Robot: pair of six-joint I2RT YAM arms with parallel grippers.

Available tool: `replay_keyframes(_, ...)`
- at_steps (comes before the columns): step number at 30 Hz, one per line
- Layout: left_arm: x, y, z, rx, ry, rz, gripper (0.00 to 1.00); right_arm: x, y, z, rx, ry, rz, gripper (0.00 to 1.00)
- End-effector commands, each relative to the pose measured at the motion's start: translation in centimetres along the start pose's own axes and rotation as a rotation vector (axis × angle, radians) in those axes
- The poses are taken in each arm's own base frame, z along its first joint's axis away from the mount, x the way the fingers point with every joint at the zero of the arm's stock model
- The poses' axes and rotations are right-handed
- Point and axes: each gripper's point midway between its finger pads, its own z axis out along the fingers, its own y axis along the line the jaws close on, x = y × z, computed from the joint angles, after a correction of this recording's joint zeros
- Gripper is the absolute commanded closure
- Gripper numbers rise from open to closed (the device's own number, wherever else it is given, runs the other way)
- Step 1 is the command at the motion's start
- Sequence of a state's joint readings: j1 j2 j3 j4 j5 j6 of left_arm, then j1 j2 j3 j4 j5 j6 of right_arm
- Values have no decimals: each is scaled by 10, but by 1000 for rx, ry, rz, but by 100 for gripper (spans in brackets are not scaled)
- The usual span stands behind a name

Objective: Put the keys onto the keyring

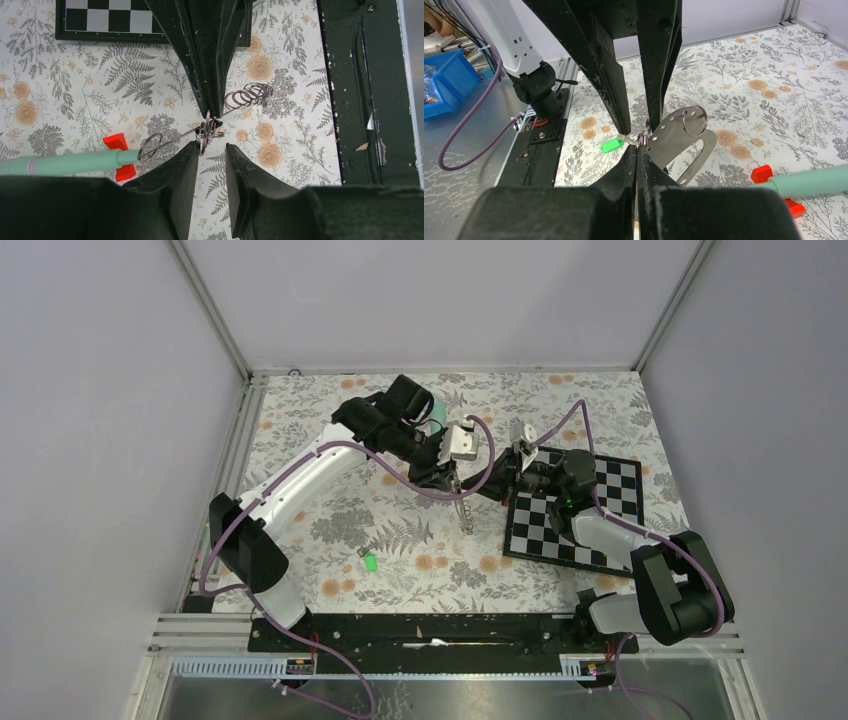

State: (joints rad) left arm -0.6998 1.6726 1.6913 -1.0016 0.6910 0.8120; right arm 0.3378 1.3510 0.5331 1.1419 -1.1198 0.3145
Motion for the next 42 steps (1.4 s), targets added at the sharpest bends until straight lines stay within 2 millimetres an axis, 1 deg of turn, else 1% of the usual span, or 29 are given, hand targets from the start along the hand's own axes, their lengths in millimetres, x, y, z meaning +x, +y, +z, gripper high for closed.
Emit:
replay_keyframes(1, -23, -3, -7, -1, -98, 50, 67, -26, 5, 1, -23, -45, -101, 100)
replay_keyframes(5, -23, -1, -9, -16, -95, 57, 67, -25, 4, 1, -22, -44, -99, 100)
replay_keyframes(8, -19, 5, -13, -63, -67, 66, 66, -24, 3, 1, -19, -41, -97, 100)
replay_keyframes(12, -15, 15, -25, -148, -55, 85, 64, -24, 2, 0, -15, -38, -95, 100)
replay_keyframes(13, -17, 17, -29, -169, -61, 97, 63, -23, 2, 0, -13, -37, -93, 100)
replay_keyframes(15, -18, 14, -34, -184, -69, 116, 63, -22, 1, 0, -11, -36, -90, 100)
replay_keyframes(19, -23, 1, -40, -176, -106, 167, 60, -22, 0, 0, -7, -35, -87, 100)
replay_keyframes(21, -24, -6, -38, -153, -132, 185, 58, -22, 0, 0, -6, -35, -85, 100)
replay_keyframes(25, -25, -13, -28, -107, -165, 211, 58, -21, -1, 0, -4, -33, -81, 100)
replay_keyframes(30, -24, -4, -16, -105, -160, 233, 60, -21, -2, 0, 0, -30, -77, 100)
replay_keyframes(34, -24, 3, -12, -106, -153, 239, 61, -20, -3, 0, 3, -28, -76, 100)
replay_keyframes(42, -19, 3, -3, -80, -148, 232, 64, -19, -4, 0, 5, -26, -71, 100)
